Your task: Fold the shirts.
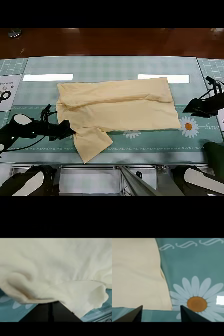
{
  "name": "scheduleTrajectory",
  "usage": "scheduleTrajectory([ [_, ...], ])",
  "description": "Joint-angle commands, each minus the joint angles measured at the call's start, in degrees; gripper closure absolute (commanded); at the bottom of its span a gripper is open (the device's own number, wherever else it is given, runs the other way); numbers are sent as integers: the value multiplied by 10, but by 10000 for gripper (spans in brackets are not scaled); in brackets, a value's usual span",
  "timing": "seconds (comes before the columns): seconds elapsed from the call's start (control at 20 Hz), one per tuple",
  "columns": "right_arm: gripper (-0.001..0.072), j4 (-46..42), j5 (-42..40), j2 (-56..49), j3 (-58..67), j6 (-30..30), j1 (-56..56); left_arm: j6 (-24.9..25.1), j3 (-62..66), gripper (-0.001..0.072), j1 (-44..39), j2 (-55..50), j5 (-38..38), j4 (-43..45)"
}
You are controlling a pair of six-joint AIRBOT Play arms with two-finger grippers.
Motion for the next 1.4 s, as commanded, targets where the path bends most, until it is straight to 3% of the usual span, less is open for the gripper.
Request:
scheduleTrajectory([
  [0.0, 173, -12, 5, 0, 0, 3, -19, 14, -1, 689, -3, 0, -1, -4],
  [0.15, 104, -1, 9, 0, -10, -2, -60, 14, -1, 688, -3, 1, -11, -4],
  [0.3, 105, 65, 1, 0, -60, -23, -96, 14, -1, 688, -3, 1, -14, -4],
  [0.45, 104, 71, -16, 0, -125, -54, -99, 16, -1, 688, -3, 1, -15, -4],
  [0.75, 152, 165, -120, -2, -184, -57, -93, 24, -1, 687, -3, 1, -18, -4],
  [0.95, 185, 104, -122, -19, -185, -43, -18, 24, -1, 687, -3, 1, -13, -4],
  [1.0, 305, 106, -123, -23, -185, -44, 1, 24, -1, 688, -3, 1, -13, -4],
  [1.05, 518, 110, -126, -21, -183, -47, 18, 24, -1, 688, -3, 1, -13, -4],
  [1.1, 662, 119, -123, -16, -172, -55, 31, 24, 2, 688, -3, 1, -14, -4],
  [1.35, 683, 195, -177, 59, -55, -91, 44, 29, 129, 688, -3, 28, -63, -13],
])
